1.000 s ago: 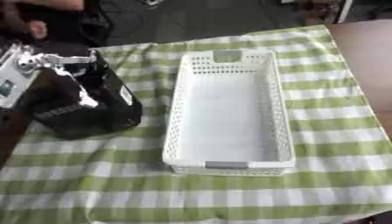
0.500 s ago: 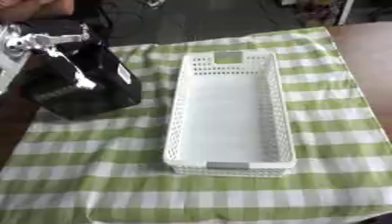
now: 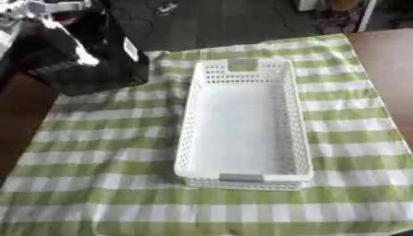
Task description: Pick up objects on the table and place them in the box.
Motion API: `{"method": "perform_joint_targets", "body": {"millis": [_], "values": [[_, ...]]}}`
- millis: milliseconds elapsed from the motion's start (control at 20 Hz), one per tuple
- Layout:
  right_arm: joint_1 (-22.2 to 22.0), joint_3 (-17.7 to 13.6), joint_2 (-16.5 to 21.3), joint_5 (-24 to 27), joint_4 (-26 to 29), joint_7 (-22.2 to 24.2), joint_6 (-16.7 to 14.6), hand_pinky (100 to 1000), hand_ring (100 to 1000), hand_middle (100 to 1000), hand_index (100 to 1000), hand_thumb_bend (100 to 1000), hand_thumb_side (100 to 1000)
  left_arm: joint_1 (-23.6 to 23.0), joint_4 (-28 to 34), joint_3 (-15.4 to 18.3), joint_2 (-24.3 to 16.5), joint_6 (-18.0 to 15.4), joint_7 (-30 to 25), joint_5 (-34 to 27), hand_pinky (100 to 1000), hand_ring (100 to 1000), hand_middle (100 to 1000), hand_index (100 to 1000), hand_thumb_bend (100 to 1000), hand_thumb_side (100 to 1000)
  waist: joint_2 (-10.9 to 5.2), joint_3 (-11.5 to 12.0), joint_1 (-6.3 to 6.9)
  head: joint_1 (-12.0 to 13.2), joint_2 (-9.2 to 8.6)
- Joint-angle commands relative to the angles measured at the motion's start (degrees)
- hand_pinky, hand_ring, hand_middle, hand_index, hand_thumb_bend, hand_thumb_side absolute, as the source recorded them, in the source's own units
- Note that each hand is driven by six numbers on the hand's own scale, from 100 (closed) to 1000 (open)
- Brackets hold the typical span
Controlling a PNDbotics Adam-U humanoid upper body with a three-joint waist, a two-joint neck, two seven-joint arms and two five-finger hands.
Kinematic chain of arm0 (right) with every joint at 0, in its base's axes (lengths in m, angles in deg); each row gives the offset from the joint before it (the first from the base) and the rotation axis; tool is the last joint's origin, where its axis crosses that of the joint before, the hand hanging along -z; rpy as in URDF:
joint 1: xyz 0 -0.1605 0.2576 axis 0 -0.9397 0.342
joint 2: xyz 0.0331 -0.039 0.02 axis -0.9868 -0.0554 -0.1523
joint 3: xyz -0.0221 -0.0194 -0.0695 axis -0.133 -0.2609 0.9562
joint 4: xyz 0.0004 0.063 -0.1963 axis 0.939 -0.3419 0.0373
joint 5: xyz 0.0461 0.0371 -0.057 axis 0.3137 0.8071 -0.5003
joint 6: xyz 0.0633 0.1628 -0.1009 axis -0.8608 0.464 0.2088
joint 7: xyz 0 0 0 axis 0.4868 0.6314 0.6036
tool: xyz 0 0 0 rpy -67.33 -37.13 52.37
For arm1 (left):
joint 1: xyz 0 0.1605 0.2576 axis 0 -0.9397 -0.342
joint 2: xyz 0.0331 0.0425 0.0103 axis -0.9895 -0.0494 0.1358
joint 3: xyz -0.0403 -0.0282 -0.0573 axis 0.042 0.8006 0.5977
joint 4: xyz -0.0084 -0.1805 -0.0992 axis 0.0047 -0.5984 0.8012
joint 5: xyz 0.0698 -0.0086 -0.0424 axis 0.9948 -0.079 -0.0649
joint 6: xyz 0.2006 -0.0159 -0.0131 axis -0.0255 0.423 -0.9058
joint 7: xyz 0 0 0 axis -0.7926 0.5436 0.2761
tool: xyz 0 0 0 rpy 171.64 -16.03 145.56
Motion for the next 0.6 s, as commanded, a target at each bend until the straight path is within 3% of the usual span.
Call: {"method": "perform_joint_targets", "body": {"millis": [50,400,450,500,600], "values": [[0.1,-0.5,0.6,0.0,0.5,0.0,-0.3,755,823,853,966,100,699,3.0,2.4,0.7,-1.2,-0.1,-1.0,-0.5,100,125,288,353,208,302,-0.97,0.2,-0.13,-0.5,-0.78],[-0.1,-0.4,0.3,0.2,0.1,0.2,-0.3,755,824,854,967,100,696,9.5,5.3,-1.5,4.3,-1.0,-3.5,-3.7,100,124,288,351,203,307,-1.37,0.1,-0.17,0.0,-1.02],[-0.1,-0.4,0.3,0.2,0.1,0.3,-0.3,756,824,854,967,100,696,10.3,5.8,-1.8,5.1,-1.1,-3.8,-4.3,100,124,289,351,194,364,-1.38,0.0,-0.18,0.0,-1.02],[-0.1,-0.4,0.3,0.2,0.0,0.3,-0.3,756,824,854,968,100,696,11.0,6.3,-2.1,5.8,-1.2,-4.1,-4.9,100,124,289,351,201,309,-1.39,0.0,-0.18,0.1,-1.01],[-0.1,-0.4,0.2,0.3,0.0,0.4,-0.3,756,824,854,968,100,695,12.4,7.2,-2.6,7.2,-1.3,-4.5,-5.8,100,124,289,351,200,310,-1.39,-0.1,-0.2,0.3,-1.02]]}}
